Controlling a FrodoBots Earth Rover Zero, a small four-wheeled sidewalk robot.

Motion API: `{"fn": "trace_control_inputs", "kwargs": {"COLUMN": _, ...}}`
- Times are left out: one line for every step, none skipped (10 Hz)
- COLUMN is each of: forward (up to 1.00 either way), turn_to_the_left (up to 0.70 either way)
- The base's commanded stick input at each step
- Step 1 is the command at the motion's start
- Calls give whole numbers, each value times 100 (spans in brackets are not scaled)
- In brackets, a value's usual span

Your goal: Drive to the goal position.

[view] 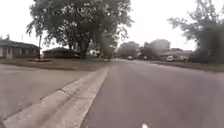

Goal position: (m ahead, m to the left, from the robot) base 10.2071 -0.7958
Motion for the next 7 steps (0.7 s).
{"fn": "trace_control_inputs", "kwargs": {"forward": 100, "turn_to_the_left": 0}}
{"fn": "trace_control_inputs", "kwargs": {"forward": 100, "turn_to_the_left": 0}}
{"fn": "trace_control_inputs", "kwargs": {"forward": 100, "turn_to_the_left": 0}}
{"fn": "trace_control_inputs", "kwargs": {"forward": 100, "turn_to_the_left": 0}}
{"fn": "trace_control_inputs", "kwargs": {"forward": 100, "turn_to_the_left": 0}}
{"fn": "trace_control_inputs", "kwargs": {"forward": 100, "turn_to_the_left": 0}}
{"fn": "trace_control_inputs", "kwargs": {"forward": 100, "turn_to_the_left": -1}}
